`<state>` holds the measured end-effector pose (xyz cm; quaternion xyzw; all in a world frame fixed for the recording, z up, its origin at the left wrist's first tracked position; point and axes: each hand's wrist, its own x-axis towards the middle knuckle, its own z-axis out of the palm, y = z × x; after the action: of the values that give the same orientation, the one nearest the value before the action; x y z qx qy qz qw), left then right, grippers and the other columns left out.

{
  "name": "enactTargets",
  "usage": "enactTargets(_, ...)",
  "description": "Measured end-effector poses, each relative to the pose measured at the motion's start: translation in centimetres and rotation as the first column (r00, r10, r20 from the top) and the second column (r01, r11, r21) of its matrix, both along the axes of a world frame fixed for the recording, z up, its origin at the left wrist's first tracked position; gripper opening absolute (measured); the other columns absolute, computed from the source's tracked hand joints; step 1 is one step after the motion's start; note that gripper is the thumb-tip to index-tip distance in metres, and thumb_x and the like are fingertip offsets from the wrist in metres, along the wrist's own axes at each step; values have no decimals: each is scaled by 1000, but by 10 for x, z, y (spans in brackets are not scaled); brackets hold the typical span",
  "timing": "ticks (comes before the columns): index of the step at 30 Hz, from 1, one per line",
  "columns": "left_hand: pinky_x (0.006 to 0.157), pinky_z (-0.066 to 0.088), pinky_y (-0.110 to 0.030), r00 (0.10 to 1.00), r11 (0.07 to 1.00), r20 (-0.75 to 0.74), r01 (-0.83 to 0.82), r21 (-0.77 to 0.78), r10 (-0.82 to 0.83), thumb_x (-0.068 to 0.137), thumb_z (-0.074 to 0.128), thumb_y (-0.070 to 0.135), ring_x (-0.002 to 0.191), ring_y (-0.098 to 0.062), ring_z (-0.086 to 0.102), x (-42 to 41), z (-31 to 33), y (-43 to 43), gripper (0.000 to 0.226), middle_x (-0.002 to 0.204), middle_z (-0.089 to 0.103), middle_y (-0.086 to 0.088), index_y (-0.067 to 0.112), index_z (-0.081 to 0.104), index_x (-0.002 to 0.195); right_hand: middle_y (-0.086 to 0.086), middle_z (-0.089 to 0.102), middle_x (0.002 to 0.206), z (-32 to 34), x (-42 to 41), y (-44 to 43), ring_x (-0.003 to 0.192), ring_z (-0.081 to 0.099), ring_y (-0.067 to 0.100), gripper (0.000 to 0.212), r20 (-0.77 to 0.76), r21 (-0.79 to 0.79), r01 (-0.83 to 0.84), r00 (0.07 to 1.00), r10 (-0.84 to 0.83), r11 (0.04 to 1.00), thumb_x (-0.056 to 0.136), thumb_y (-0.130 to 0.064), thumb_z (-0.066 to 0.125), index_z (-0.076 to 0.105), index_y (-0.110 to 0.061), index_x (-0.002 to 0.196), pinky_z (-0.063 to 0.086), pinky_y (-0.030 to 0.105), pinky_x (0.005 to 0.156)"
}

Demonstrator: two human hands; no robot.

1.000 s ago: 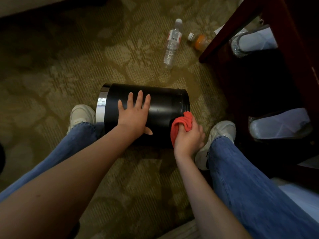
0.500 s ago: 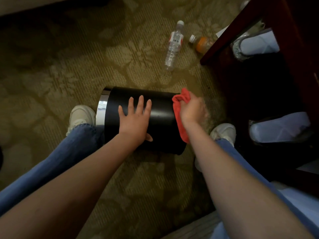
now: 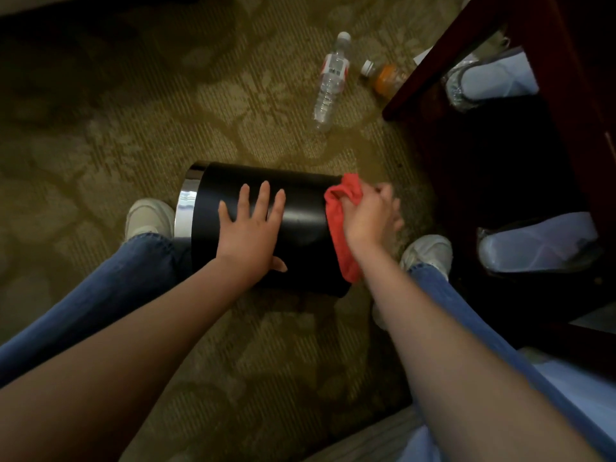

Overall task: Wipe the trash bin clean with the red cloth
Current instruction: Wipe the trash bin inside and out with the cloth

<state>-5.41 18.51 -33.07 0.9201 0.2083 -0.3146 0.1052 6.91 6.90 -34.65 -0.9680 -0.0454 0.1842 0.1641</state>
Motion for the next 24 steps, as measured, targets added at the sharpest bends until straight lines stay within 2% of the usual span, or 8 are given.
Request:
enactTargets(3, 113, 7, -61, 1000, 1000, -4, 1, 7, -1, 74, 69, 54, 144, -36, -14, -2, 0, -1, 119, 157, -19, -8, 19, -18, 148, 4, 46, 128, -3, 28, 23, 123, 37, 26, 31, -90, -105, -27, 996, 17, 994, 90, -35, 57, 61, -29, 120, 28, 44, 98)
enactTargets(7, 113, 7, -61, 1000, 1000, -19, -4, 0, 4, 73, 70, 53, 144, -37, -14, 0, 1, -1, 121, 157, -19, -9, 19, -18, 147, 4, 47, 122, 3, 1, 0, 119, 38, 25, 40, 19, -79, -164, 986, 166, 983, 89, -36, 56, 53, -29, 128, 27, 42, 94)
enactTargets(9, 113, 7, -61, 1000, 1000, -30, 9, 8, -9, 73, 69, 54, 144, -37, -14, -1, 2, -2, 120, 157, -19, -9, 19, -19, 147, 3, 47, 121, 9, -21, -18, 118, 37, 23, 46, 63, -23, -185, 980, 187, 982, 87, -35, 58, 50, -31, 132, 25, 40, 92)
enactTargets(15, 113, 9, -60, 999, 1000, -43, 24, 18, -24, 74, 67, 57, 144, -37, -13, -1, 3, -2, 120, 157, -20, -10, 18, -20, 147, 4, 49, 115, 7, -86, -47, 107, 44, 25, 64, 119, 41, -113, 987, 108, 993, 76, -19, 73, 50, -31, 135, 26, 36, 85)
enactTargets(19, 113, 9, -60, 999, 999, -36, 31, 21, -30, 74, 67, 57, 144, -37, -13, 3, 3, 2, 119, 157, -19, -10, 19, -19, 147, 5, 50, 106, 5, -73, -35, 102, 47, 27, 52, 169, 96, -30, 985, 14, 995, 78, -18, 69, 57, -30, 127, 25, 36, 82)
enactTargets(21, 113, 9, -60, 999, 1000, -35, 15, 4, -15, 74, 67, 57, 144, -37, -12, 5, 3, 4, 119, 157, -18, -9, 19, -19, 147, 3, 47, 112, 5, -48, -20, 110, 43, 25, 45, 114, 61, -35, 993, 28, 998, 85, -27, 63, 55, -33, 129, 27, 38, 87)
enactTargets(24, 113, 9, -60, 998, 999, -42, 39, 39, -37, 74, 66, 58, 144, -38, -13, 1, 2, -3, 120, 157, -19, -10, 18, -21, 147, 6, 45, 126, 3, 2, 12, 121, 40, 28, 39, -33, -33, 47, 998, -48, 998, 89, -37, 58, 55, -31, 127, 28, 43, 97)
